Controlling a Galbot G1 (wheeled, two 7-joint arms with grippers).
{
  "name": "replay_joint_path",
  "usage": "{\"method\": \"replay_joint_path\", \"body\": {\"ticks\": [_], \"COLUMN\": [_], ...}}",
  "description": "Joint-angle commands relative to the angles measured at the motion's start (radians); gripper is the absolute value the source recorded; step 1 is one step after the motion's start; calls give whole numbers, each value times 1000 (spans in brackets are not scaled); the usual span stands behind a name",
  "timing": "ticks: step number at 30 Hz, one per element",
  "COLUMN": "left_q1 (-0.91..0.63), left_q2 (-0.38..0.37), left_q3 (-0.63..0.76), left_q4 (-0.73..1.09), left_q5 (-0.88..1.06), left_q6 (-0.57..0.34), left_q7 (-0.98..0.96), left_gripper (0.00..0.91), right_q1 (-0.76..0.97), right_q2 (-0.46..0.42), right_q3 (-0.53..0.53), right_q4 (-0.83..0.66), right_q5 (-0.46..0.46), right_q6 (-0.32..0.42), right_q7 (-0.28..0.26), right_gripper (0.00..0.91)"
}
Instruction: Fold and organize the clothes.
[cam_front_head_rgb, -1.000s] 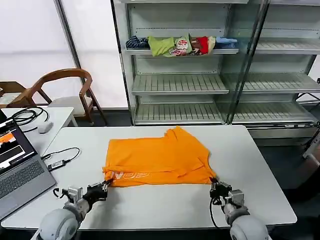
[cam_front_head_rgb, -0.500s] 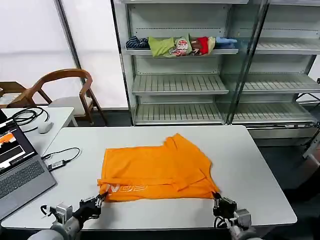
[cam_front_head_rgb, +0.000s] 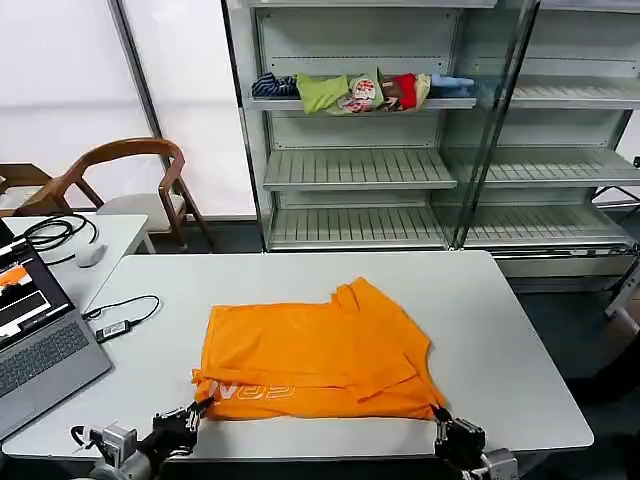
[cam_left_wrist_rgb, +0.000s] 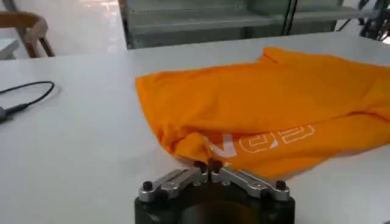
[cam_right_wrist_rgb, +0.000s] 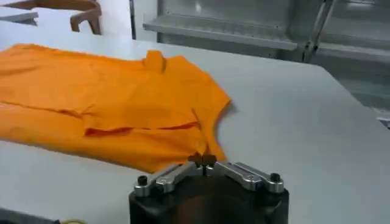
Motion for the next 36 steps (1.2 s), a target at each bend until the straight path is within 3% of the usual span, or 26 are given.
{"method": "replay_joint_path", "body": {"ticks": [1,2,17,25,30,36], "left_q1": [30,30,37,86,32,-131], "left_q2": [1,2,13,67,86,76], "left_q3": [-10,-11,-57,-181,-187,-95], "left_q4": [-11,-10,-66,-104,-77,27], "left_q5": [3,4,19,-36,-60,-110], "left_q6": [-3,-3,-2,9,12,10], "left_q7": [3,3,-4,0,-1,-1], "left_gripper": [171,907,907,907,907,907], "right_q1": [-31,-33,-74,-47,46,233], "right_q2": [-1,-2,-1,-34,-34,-28], "right_q3": [11,11,91,186,160,76], "right_q4": [12,14,56,118,86,10], "right_q5": [-4,-4,3,83,97,113], "right_q6": [5,5,-1,-13,-19,-57], "right_q7": [0,0,-20,-27,-15,26], "right_gripper": [322,907,907,907,907,907]}}
